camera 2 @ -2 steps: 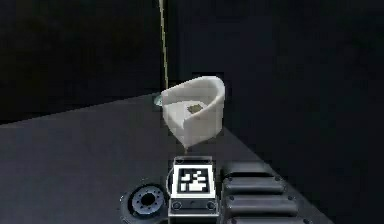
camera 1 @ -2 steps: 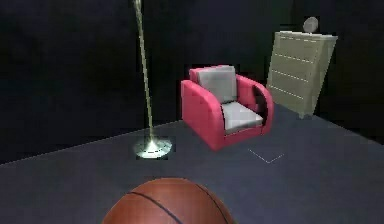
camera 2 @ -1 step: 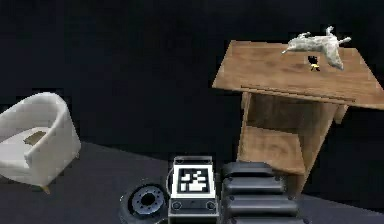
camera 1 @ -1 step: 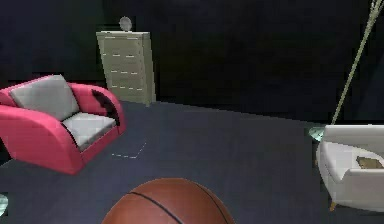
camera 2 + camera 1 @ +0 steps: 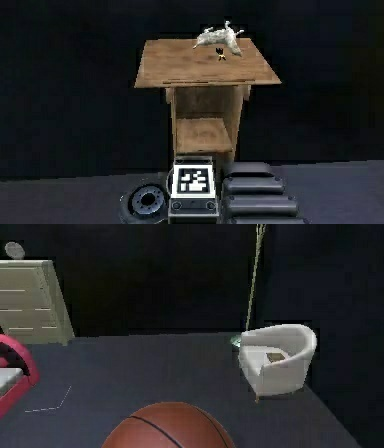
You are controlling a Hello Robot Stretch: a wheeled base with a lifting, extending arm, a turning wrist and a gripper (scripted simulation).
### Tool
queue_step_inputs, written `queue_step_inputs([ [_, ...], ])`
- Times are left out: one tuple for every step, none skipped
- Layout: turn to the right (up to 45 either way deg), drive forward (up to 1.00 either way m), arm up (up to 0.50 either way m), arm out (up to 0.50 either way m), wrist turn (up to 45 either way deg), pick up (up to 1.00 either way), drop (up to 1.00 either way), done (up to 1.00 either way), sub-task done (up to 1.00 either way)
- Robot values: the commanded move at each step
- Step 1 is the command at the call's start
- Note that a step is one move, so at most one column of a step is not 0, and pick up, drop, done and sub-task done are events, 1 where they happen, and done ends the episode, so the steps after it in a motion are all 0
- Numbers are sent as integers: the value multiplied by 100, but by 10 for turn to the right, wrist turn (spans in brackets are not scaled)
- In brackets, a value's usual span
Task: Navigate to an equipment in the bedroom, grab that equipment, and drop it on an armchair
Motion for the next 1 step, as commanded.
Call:
queue_step_inputs([
  [0,100,0,0,0,0,0,0,0],
])
